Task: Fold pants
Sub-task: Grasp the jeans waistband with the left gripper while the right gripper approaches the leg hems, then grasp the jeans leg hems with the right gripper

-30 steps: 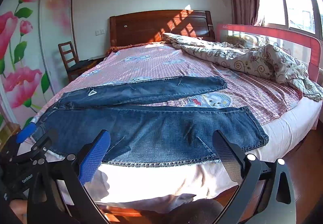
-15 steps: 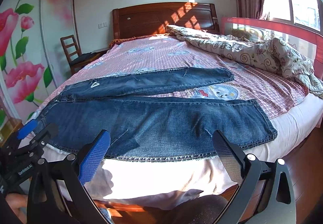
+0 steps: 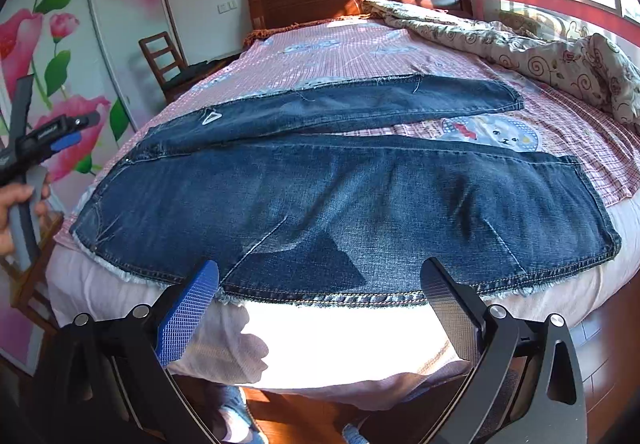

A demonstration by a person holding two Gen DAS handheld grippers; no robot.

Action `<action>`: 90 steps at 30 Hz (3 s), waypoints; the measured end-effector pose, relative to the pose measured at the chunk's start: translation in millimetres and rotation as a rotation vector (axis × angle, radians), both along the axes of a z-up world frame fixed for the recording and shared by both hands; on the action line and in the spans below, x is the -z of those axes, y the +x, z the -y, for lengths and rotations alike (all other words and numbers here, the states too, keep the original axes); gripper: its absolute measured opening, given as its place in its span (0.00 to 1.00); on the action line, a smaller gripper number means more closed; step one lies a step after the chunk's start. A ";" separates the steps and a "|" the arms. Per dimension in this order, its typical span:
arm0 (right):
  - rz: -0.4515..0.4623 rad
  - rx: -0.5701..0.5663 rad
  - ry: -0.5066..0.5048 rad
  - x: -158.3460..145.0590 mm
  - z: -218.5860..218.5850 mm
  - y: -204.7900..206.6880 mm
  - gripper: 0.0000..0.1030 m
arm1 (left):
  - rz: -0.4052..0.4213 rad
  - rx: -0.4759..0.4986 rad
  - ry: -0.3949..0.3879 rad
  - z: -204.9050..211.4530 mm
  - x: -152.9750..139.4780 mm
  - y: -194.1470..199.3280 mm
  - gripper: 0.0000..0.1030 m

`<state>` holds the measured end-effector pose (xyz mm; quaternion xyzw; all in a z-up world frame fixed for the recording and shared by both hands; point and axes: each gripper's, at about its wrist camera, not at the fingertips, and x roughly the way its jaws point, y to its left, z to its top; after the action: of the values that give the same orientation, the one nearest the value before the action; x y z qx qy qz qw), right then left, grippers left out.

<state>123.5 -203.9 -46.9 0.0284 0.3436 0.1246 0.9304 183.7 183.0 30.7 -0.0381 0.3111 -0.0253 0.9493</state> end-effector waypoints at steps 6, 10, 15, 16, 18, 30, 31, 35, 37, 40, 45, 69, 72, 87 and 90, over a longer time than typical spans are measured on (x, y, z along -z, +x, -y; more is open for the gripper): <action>-0.045 -0.058 -0.005 1.8 -11.4 16.9 0.97 | -0.100 0.066 -0.079 -75.5 12.7 98.0 0.98; -0.063 -0.091 0.004 -3.4 -25.6 33.0 0.97 | -0.156 0.055 -0.133 -109.3 33.4 149.8 0.98; -0.075 -0.122 0.009 -8.9 -47.3 52.2 0.97 | -0.236 0.054 -0.145 -130.2 68.0 197.3 0.98; -0.078 -0.126 0.010 -9.0 -51.0 55.1 0.97 | -0.252 0.054 -0.147 -133.0 75.0 202.6 0.98; -0.090 -0.130 0.010 -8.0 -57.4 60.5 0.97 | -0.275 0.063 -0.184 -138.1 86.6 210.9 0.98; -0.163 -0.163 -0.001 8.1 -73.6 64.5 0.97 | -0.339 0.090 -0.264 -141.8 107.2 230.9 0.69; -0.169 -0.159 0.003 8.8 -72.2 64.5 0.97 | -0.343 0.074 -0.256 -146.7 107.7 230.3 0.54; -0.162 -0.153 0.010 7.7 -68.0 63.9 0.97 | -0.366 0.029 -0.278 -158.8 109.1 227.8 0.30; -0.157 -0.152 0.002 6.5 -66.0 64.3 0.97 | -0.368 0.038 -0.219 -149.8 106.3 228.1 0.23; -0.158 -0.143 0.006 5.5 -59.1 64.8 0.97 | -0.329 0.029 -0.102 -130.5 99.1 223.2 0.13; -0.143 -0.120 0.018 -14.4 -15.2 82.0 0.97 | -0.213 -0.025 -0.091 -122.2 79.8 201.4 0.13; -0.520 0.208 -0.129 -23.7 203.5 508.0 0.62 | -0.289 -0.160 -0.076 -117.5 101.0 214.6 0.15; -0.526 0.206 -0.188 -12.7 197.6 516.6 0.56 | -0.290 -0.161 -0.084 -118.2 101.7 215.5 0.15; -0.113 0.096 -0.256 -138.9 172.4 403.8 0.14 | 0.044 -0.105 -0.364 -130.2 29.6 146.3 0.13; -0.040 0.094 -0.211 -150.0 188.3 333.5 0.14 | 0.115 -0.091 -0.446 -133.7 16.6 114.9 0.13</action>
<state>456.9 -392.1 103.1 -0.0511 0.3714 0.0434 0.9260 298.6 316.7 14.1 -0.2592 0.2411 -0.0528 0.9338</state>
